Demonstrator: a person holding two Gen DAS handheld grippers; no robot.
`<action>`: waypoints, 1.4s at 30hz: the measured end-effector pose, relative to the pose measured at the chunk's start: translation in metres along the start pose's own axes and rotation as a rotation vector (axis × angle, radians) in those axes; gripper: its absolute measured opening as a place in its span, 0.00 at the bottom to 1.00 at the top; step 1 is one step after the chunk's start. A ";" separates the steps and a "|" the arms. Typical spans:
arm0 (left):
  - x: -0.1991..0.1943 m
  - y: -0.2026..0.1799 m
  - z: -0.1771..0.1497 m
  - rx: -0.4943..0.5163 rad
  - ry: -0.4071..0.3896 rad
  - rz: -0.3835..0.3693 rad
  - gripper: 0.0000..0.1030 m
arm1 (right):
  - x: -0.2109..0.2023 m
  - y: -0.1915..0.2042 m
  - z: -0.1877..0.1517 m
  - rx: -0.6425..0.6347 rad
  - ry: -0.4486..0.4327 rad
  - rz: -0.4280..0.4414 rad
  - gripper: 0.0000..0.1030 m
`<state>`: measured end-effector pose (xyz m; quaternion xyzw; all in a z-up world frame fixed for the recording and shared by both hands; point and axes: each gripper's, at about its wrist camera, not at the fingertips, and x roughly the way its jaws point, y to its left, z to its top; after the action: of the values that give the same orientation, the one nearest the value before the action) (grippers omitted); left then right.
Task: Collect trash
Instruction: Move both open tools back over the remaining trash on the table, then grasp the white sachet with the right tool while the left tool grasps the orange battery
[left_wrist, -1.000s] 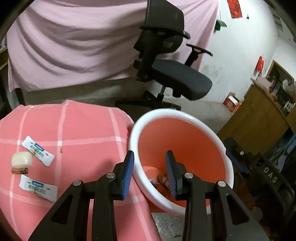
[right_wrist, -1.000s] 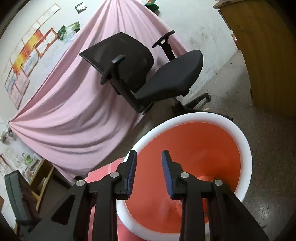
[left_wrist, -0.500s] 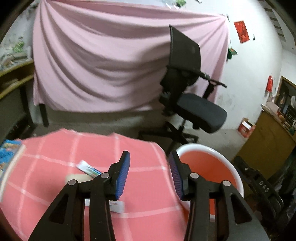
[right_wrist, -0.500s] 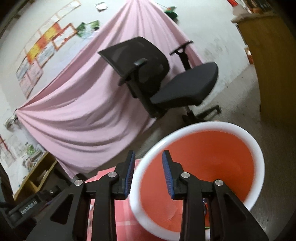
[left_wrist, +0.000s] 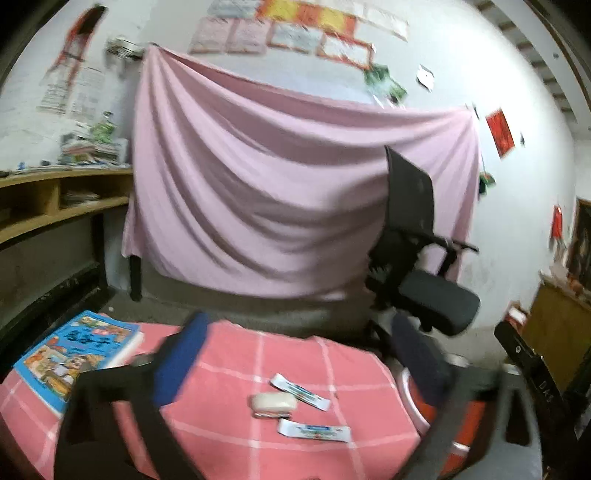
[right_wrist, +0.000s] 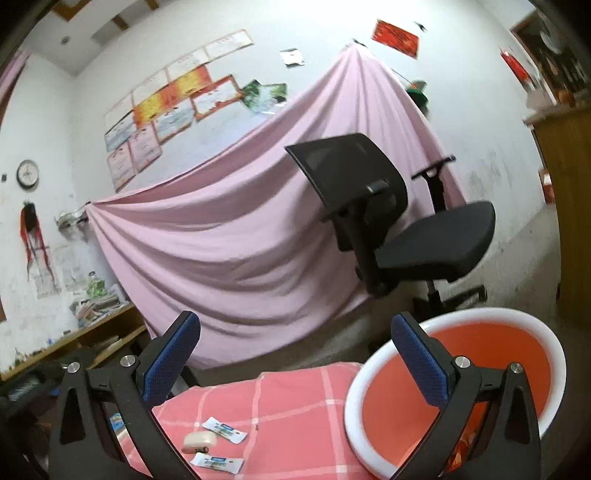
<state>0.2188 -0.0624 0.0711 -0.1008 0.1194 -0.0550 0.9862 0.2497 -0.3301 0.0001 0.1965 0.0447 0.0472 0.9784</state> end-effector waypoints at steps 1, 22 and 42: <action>-0.005 0.007 0.000 -0.005 -0.019 0.009 0.98 | 0.000 0.003 -0.001 -0.011 -0.008 0.005 1.00; 0.000 0.070 -0.044 0.079 -0.076 0.142 0.98 | 0.023 0.067 -0.046 -0.338 0.073 0.119 1.00; 0.125 0.078 -0.091 0.032 0.569 0.023 0.97 | 0.133 0.069 -0.097 -0.413 0.673 0.159 0.57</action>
<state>0.3239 -0.0202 -0.0596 -0.0646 0.3915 -0.0718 0.9151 0.3663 -0.2150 -0.0711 -0.0280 0.3368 0.1923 0.9213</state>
